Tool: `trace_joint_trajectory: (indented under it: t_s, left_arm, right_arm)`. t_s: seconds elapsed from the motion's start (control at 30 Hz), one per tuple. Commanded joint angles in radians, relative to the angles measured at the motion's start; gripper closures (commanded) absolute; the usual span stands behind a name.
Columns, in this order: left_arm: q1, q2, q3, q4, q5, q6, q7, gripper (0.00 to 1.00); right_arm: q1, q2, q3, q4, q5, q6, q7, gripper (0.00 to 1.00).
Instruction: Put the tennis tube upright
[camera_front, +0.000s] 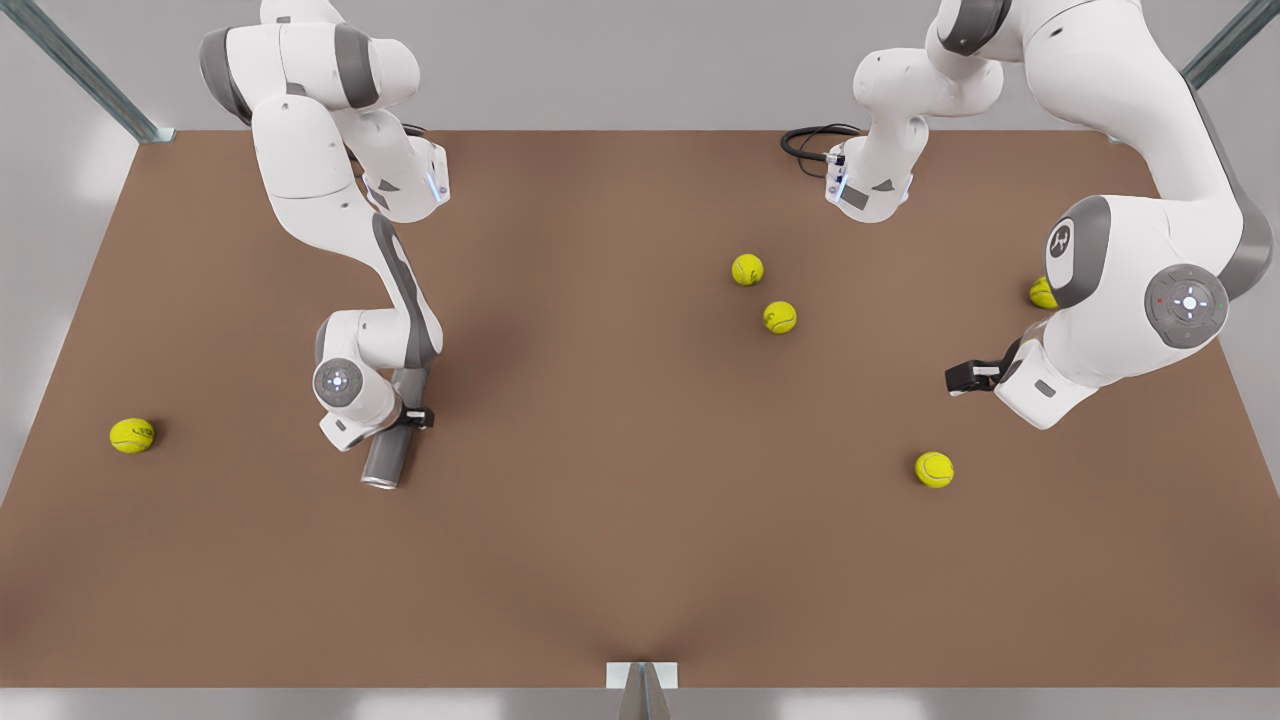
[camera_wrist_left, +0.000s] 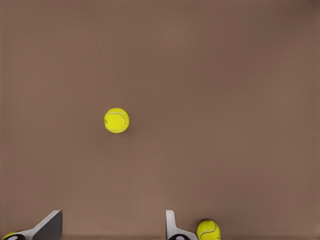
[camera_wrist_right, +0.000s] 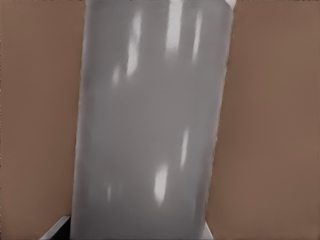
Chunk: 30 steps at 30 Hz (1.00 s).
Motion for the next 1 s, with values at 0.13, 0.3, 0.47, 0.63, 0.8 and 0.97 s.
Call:
trace_joint_trajectory:
  t_s: [0.13, 0.3, 0.47, 0.63, 0.8, 0.97]
  left_arm:
    - [0.0, -0.002, -0.002, 0.002, 0.001, -0.001, -0.016, 0.0]
    - [0.0, -0.001, -0.002, 0.002, 0.001, -0.001, -0.01, 0.0]
    - [0.002, -0.001, -0.002, 0.002, 0.001, -0.001, -0.013, 0.0]
    - [0.0, -0.005, -0.005, 0.003, 0.001, -0.018, -0.035, 0.0]
    - [-0.002, -0.008, -0.006, 0.005, 0.001, -0.032, -0.052, 0.0]
    - [-0.002, -0.005, -0.006, 0.005, 0.004, -0.032, -0.052, 0.0]
  right_arm:
    - [0.0, -0.001, 0.001, 0.004, 0.002, -0.016, -0.03, 0.19]
    - [0.0, -0.001, 0.007, 0.011, 0.002, -0.035, -0.03, 0.25]
    - [0.0, -0.016, 0.007, 0.04, 0.0, -0.101, -0.039, 0.25]
    - [0.015, -0.021, 0.012, 0.134, -0.01, -0.216, -0.131, 0.25]
    - [0.11, -0.005, 0.039, 0.39, -0.078, -0.357, -0.362, 0.25]
    - [0.185, 0.12, 0.064, 0.632, -0.078, -0.354, -1.023, 0.25]
